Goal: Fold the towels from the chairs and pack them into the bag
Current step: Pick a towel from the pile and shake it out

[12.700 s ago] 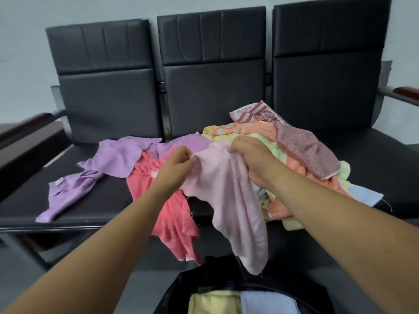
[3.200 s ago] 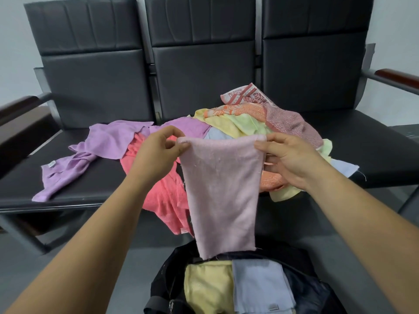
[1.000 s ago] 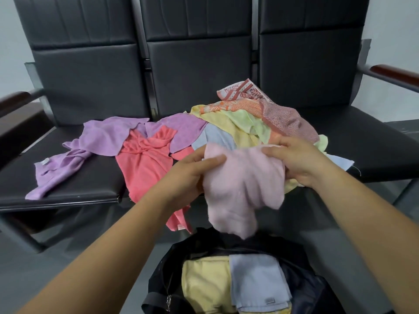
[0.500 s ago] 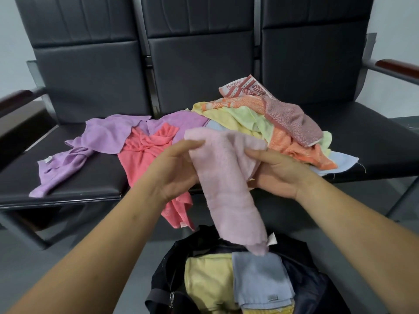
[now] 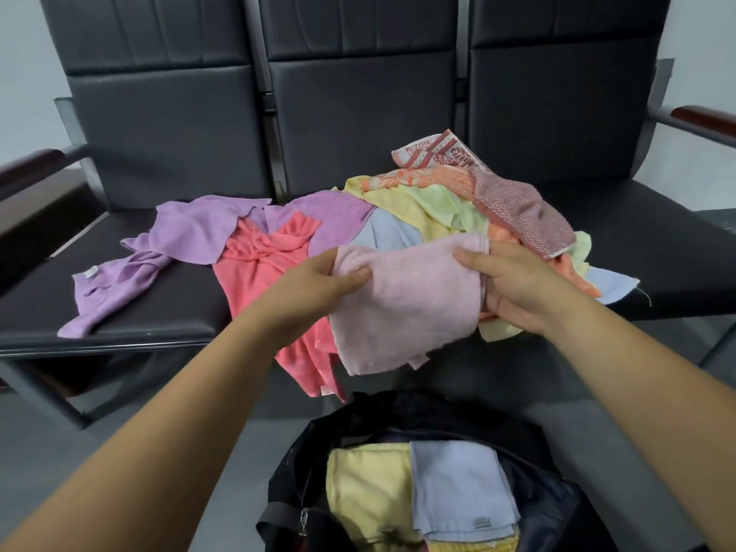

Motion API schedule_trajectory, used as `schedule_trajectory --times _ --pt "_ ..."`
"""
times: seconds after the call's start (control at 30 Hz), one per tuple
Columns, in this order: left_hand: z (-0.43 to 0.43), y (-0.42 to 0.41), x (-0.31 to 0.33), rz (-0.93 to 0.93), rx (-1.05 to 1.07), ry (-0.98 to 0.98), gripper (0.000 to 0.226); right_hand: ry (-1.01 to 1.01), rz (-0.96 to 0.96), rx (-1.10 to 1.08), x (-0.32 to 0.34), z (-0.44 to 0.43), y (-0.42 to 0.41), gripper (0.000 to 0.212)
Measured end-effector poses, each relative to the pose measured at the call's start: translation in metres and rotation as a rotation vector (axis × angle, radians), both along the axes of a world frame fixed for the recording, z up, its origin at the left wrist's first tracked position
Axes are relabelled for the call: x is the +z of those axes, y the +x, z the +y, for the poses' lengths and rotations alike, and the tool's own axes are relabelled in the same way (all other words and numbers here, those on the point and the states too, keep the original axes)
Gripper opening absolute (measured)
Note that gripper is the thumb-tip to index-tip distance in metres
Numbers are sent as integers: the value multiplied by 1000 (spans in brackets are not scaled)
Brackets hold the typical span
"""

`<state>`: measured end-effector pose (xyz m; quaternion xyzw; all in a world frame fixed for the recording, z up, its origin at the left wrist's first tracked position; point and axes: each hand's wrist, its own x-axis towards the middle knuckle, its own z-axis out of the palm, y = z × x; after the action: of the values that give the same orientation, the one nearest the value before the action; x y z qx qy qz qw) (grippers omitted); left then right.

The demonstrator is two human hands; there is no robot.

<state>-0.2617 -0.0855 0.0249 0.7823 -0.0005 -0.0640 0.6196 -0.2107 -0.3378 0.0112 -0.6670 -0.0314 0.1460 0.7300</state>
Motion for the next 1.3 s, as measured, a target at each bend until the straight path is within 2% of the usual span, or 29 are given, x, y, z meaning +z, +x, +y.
schedule_trajectory --times 0.1,0.17,0.23,0.3,0.47,0.57,0.67,0.87,0.93,1.0,1.13,1.2,1.27,1.3 --pt "-7 2 -1 -41 114 -78 23 273 149 9 7 -1 -1 29" --pt "-11 4 1 -55 212 -184 25 432 188 65 12 -6 -1 41" --pt "-13 6 2 -51 237 -254 25 375 194 169 12 -7 -2 48" --pt "-10 8 1 -19 223 -298 25 243 190 257 6 -6 -4 43" --pt "-2 10 -5 137 40 -286 41 201 112 90 4 -5 -4 23" --pt "-2 12 -11 128 20 -150 29 133 112 14 3 -5 -2 22" --pt "-6 12 -14 59 96 -20 21 126 156 -27 2 -5 -2 28" --pt "-5 12 -12 15 95 -69 19 161 179 155 2 -12 0 20" --pt "-4 11 -9 39 133 -87 20 187 179 112 0 -13 2 34" --pt "-5 11 -6 85 149 -145 33 199 178 70 -2 -12 3 45" --pt "-3 9 -5 92 83 -250 40 181 124 -24 -5 -12 4 27" --pt "-2 8 -7 35 65 -42 48 155 131 -55 -7 -11 5 21" --pt "-4 6 -10 -95 44 249 36 147 167 -75 -8 -10 5 21" --pt "-5 7 -11 -139 51 307 27 166 197 -65 -8 -9 4 22"
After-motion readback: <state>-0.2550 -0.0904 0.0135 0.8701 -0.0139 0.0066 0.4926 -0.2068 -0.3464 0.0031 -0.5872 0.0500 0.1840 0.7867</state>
